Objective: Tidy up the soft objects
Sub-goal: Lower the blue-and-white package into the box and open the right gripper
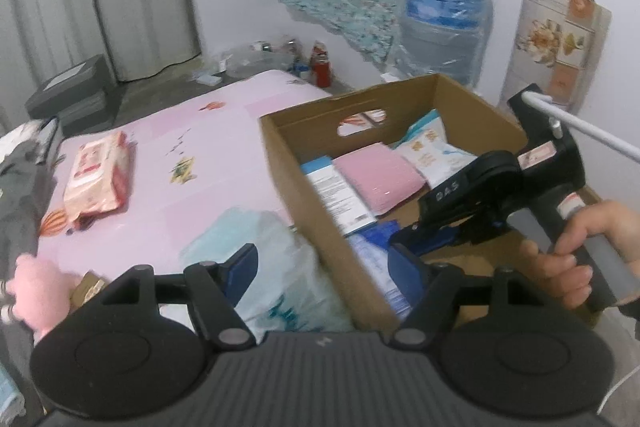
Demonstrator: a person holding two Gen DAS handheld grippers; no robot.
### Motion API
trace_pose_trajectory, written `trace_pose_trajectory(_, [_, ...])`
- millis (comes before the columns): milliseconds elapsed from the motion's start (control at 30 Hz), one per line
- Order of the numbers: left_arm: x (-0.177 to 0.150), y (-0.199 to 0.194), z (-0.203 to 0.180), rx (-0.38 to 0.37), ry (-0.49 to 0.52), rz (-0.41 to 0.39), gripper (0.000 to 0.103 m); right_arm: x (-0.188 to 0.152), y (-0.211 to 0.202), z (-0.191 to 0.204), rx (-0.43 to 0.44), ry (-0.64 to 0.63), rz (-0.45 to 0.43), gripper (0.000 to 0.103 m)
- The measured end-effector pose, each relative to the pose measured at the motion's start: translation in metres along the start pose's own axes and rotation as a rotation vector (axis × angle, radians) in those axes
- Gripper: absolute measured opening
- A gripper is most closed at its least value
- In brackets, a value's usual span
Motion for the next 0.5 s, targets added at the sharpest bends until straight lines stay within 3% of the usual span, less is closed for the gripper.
trace_pose_trajectory(233, [-0.023, -0.009, 0.037, 0.025, -0.075, -0.004, 0.075, -0.001, -0.029, 0.009, 0.004, 0.006, -0.030, 0.029])
trace_pose_trajectory(500, [-0.051, -0.026, 0.074, 0.067, -0.142, -0.008, 0.075, -0.028, -0.022, 0.002, -0.069, -0.028, 0.068, 0.030])
Point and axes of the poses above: each gripper's, at about its wrist camera, not at the fingertips, and y roughly the way its jaws point, z to its left, x to its top, the point moved 5 cm from there along y, roughly the way its jaws point, and after that the axes turned 10 degrees about x, right-handed, at the moved point
